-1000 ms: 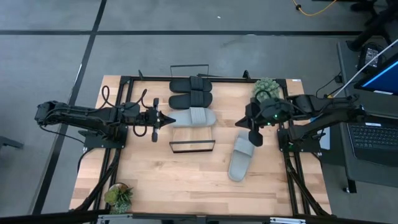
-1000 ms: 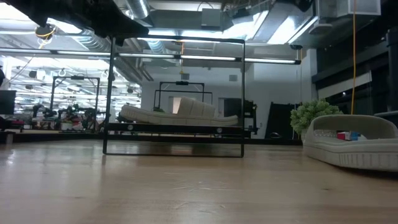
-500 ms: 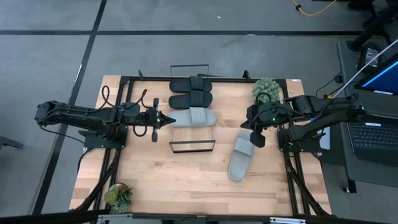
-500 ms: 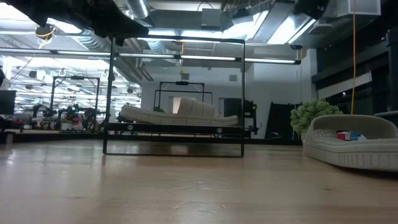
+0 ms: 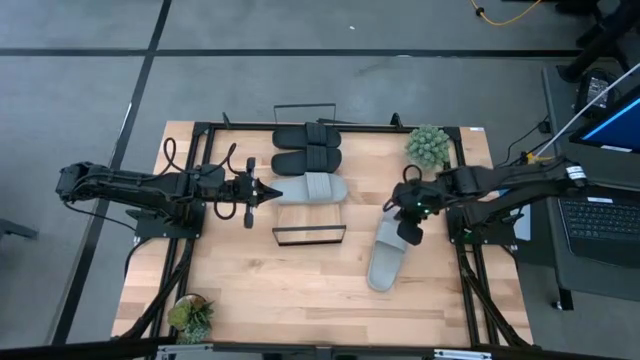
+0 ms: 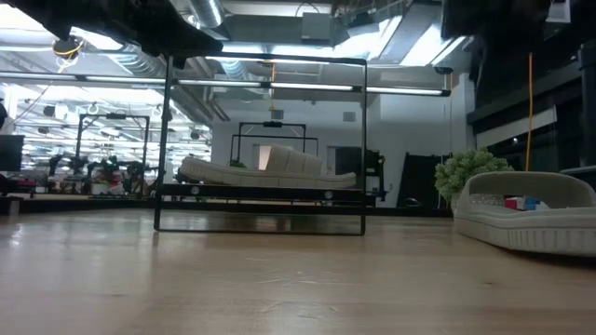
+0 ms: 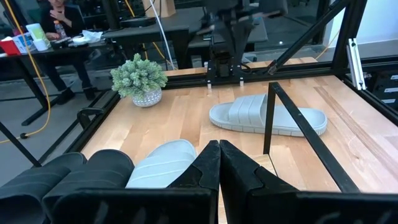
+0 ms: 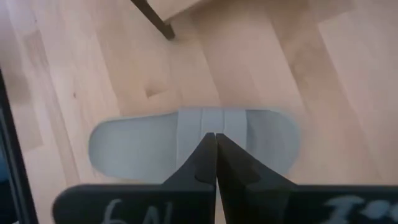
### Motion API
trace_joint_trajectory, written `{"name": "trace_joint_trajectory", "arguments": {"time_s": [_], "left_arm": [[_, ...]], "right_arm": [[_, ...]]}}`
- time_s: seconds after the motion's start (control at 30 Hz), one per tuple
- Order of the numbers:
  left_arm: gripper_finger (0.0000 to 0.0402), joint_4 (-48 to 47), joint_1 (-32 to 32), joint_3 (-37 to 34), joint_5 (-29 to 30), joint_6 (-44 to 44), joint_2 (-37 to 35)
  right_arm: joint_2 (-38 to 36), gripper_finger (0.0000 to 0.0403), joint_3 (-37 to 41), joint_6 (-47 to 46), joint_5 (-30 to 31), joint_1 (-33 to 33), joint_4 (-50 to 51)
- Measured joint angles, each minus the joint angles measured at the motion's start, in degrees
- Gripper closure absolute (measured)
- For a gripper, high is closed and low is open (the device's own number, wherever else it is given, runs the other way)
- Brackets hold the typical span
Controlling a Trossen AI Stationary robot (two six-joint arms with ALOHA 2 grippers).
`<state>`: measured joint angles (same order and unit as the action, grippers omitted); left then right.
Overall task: Pick and place slides into the shelf
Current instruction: Put the gray slides on the shelf
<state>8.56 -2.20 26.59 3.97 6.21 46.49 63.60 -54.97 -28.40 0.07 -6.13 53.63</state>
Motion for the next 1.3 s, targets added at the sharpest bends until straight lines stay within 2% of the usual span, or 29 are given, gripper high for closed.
{"name": "trace_joint_trajectory", "arguments": {"time_s": [0.2, 0.37, 0.67, 0.8, 0.93, 1.1, 1.3], "left_arm": [[0.0401, 0.0, 0.0, 0.0, 0.0, 0.0, 0.0], [0.0401, 0.0, 0.0, 0.0, 0.0, 0.0, 0.0], [0.0401, 0.1, 0.0, 0.0, 0.0, 0.0, 0.0], [0.0401, 0.1, 0.0, 0.0, 0.0, -0.1, 0.0], [0.0401, 0.0, 0.0, 0.0, 0.0, -0.1, 0.0], [0.0401, 0.1, 0.0, 0.0, 0.0, -0.1, 0.0], [0.0401, 0.1, 0.0, 0.0, -0.3, -0.1, 0.0]], "right_arm": [[-0.5, 0.0397, 2.8, 4.9, -1.9, 7.1, -1.4], [-0.7, 0.0397, 2.7, 9.4, -11.0, 14.8, -4.2], [-0.4, 0.0397, 2.8, 14.6, -19.7, 24.4, -3.1], [-0.5, 0.0397, 4.0, 14.5, -19.8, 26.4, -3.4], [-0.5, 0.0397, 8.7, 12.9, -22.2, 26.8, -6.5], [-0.4, 0.0397, 15.5, 8.8, -28.9, 26.8, -13.1], [-0.4, 0.0376, 19.9, 7.5, -29.2, 26.7, -13.2]]}}
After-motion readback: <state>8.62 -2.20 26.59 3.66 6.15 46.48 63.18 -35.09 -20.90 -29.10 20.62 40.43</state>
